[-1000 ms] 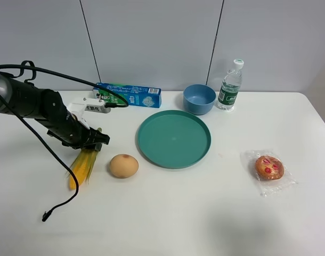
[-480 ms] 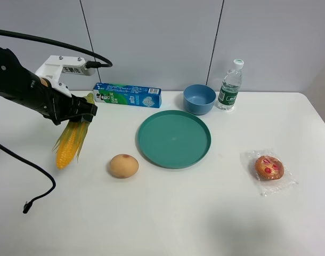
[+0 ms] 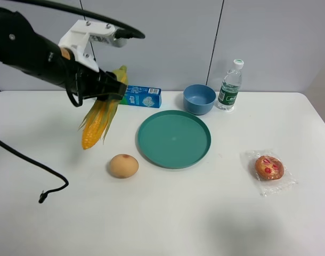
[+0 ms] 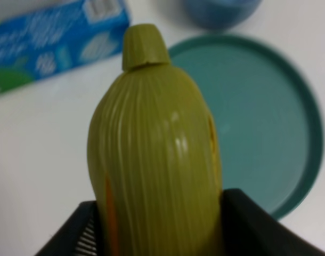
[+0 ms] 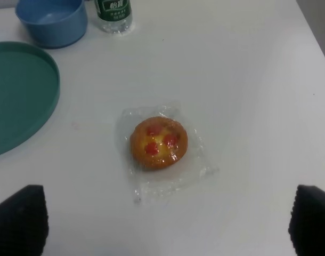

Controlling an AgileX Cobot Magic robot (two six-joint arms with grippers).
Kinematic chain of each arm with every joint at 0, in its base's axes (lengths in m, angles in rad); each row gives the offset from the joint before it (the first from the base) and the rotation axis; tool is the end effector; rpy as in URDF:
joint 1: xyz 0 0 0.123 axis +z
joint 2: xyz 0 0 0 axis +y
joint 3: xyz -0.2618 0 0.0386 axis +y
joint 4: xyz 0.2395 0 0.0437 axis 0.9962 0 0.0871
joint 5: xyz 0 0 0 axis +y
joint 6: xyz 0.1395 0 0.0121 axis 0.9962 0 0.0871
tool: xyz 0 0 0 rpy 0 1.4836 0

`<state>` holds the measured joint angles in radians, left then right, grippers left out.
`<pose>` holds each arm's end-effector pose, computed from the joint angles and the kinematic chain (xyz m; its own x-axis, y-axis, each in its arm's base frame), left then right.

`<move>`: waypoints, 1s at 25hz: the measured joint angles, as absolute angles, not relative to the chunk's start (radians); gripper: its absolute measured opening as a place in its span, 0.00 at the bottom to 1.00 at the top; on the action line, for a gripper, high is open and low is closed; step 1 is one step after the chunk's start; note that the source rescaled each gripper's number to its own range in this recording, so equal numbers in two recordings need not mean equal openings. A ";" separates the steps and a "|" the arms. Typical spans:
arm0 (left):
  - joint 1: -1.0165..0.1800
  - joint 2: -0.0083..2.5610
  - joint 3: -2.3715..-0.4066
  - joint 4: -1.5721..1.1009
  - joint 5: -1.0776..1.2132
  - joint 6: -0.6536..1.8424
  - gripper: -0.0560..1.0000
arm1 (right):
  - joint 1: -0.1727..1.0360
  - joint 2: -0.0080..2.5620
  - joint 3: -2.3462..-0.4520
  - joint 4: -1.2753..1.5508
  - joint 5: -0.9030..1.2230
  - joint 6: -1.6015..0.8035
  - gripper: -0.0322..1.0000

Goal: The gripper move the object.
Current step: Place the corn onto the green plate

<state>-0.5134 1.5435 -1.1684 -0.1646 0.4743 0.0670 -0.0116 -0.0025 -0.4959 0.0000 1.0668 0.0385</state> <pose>0.3187 -0.1917 0.2427 -0.6389 0.2691 -0.7207 0.4878 0.8661 -0.1091 0.0517 -0.0006 0.2489 -0.4620 0.0439 -0.8858 0.0294 0.9990 0.0341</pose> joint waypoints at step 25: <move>-0.691 2.150 -1.697 -0.194 0.522 0.126 0.05 | -0.012 -0.002 -0.496 0.005 1.067 0.038 1.00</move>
